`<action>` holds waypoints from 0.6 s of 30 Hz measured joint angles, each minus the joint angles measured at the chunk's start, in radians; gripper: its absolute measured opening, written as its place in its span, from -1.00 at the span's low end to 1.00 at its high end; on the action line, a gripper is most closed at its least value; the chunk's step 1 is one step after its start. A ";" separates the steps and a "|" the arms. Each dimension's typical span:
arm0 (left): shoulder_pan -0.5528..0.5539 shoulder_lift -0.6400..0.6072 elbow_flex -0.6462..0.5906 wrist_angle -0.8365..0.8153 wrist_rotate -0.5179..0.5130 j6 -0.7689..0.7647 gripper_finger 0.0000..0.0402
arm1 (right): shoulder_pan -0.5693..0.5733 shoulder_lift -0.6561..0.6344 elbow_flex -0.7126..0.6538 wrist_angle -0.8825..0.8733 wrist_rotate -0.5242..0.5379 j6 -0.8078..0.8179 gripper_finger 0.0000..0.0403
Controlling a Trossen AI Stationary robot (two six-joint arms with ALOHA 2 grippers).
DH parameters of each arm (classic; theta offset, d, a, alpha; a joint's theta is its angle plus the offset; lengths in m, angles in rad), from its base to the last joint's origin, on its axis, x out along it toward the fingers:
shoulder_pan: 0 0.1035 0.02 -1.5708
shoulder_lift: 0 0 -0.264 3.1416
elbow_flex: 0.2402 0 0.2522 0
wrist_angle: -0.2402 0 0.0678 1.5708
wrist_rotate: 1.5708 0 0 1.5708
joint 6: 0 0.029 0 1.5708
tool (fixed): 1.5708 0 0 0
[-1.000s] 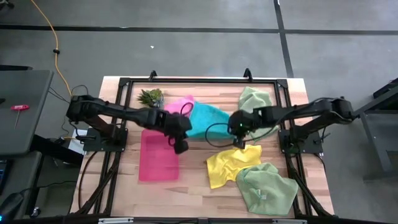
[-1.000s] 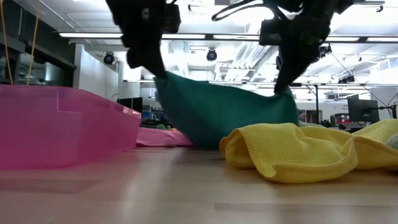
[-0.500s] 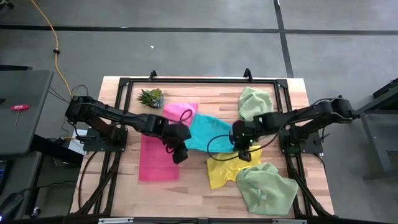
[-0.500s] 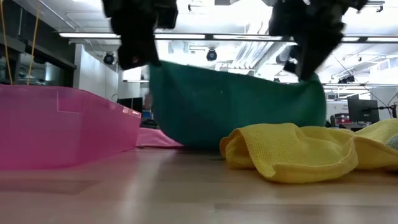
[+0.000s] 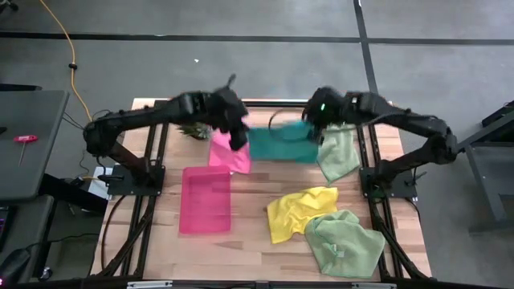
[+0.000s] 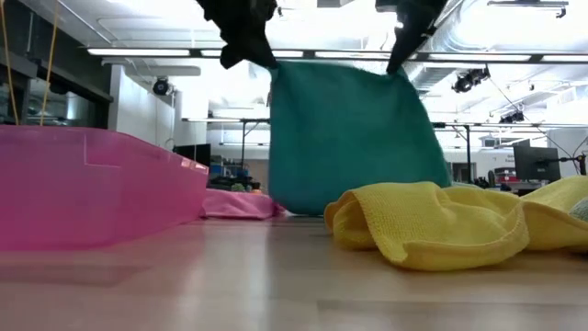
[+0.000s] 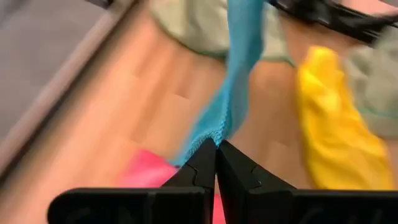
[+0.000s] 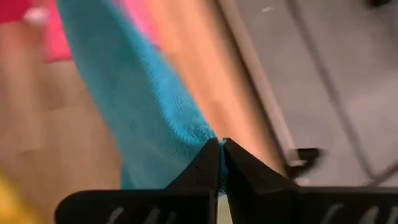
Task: Fold microfiber towels
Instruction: Fold the blue microfiber towel
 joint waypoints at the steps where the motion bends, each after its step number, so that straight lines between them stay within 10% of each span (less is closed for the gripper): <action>1: 0.034 0.000 0.017 0.000 -0.001 0.026 -1.00 | -0.033 0.000 0.015 0.014 -0.001 -0.030 -1.00; 9: 0.183 0.001 0.084 -0.022 -0.060 0.183 -1.00 | -0.163 0.001 0.072 0.096 -0.035 -0.161 -1.00; 18: 0.067 0.002 -0.025 -0.046 -0.109 0.170 -1.00 | -0.080 0.001 -0.144 0.111 -0.066 -0.082 -1.00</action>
